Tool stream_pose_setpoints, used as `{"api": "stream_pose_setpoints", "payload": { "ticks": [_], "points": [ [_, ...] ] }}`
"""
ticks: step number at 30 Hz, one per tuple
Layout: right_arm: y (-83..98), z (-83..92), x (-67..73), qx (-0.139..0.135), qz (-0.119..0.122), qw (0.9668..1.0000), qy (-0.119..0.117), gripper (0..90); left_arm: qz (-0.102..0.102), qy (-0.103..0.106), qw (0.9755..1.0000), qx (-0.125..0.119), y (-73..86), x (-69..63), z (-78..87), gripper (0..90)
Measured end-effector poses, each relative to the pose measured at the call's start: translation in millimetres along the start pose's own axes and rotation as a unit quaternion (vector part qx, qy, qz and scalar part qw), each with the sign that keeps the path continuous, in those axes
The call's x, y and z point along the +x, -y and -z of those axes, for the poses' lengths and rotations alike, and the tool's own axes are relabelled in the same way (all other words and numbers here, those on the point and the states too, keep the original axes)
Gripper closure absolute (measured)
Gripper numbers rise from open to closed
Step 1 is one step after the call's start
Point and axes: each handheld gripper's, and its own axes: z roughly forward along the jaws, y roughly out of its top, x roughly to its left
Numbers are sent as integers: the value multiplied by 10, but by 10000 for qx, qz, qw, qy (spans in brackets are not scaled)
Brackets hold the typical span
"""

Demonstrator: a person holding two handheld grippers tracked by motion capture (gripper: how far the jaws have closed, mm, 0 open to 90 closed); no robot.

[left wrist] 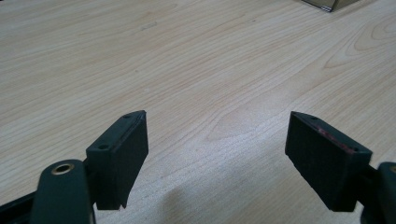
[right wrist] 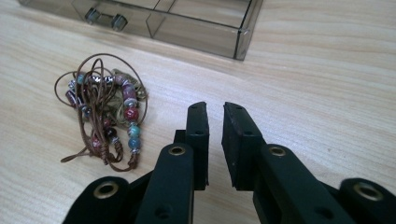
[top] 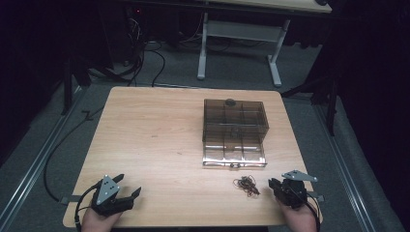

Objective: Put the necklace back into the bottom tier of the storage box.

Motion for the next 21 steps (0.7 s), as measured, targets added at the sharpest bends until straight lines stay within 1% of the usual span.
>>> {"api": "stream_pose_setpoints", "payload": {
  "ticks": [1, 5, 6, 7, 8, 9, 11, 12, 13, 16, 17, 18, 19, 21],
  "points": [
    [-31, -1, 11, 136, 44, 9999, -49, 791, -4, 15, 10000, 4, 0, 1, 1, 218],
    [-85, -24, 30, 384, 55, 9991, -152, 787, -2, 37, 10000, 0, 1, 2, 1, 215],
    [-85, -24, 30, 384, 55, 9991, -152, 787, -2, 37, 10000, 0, 1, 2, 1, 215],
    [-112, -41, 36, 522, 48, 9985, -185, 785, -5, 43, 10000, 1, 1, 2, 2, 215],
    [-112, -41, 36, 522, 48, 9985, -185, 785, -5, 43, 10000, 1, 1, 2, 2, 215],
    [-143, -54, 48, 710, 77, 9973, -191, 781, -3, 49, 10000, 1, 2, 2, 2, 214],
    [-165, -55, 51, 823, 98, 9963, -229, 780, -4, 52, 10000, 2, 2, 2, 2, 214],
    [-165, -55, 51, 823, 98, 9963, -229, 780, -8, 52, 10000, 3, 2, 1, 2, 214],
    [-188, -59, 44, 986, 10, 9947, -299, 775, -22, 54, 10000, 19, 0, 0, 1, 214],
    [-208, -69, 54, 1209, 74, 9923, -241, 768, -13, 61, 10000, 1, 2, 1, 3, 214],
    [-208, -69, 54, 1209, 74, 9923, -241, 768, -13, 61, 10000, 1, 2, 1, 3, 214],
    [-229, -70, 65, 1368, 168, 9903, -196, 760, -17, 72, 10000, -5, 3, 2, 5, 214],
    [-229, -70, 65, 1368, 168, 9903, -196, 760, -17, 72, 10000, -5, 3, 2, 5, 214],
    [-258, -69, 74, 1521, 139, 9881, -191, 754, -22, 81, 10000, -3, 3, 2, 5, 214]
  ]
}}
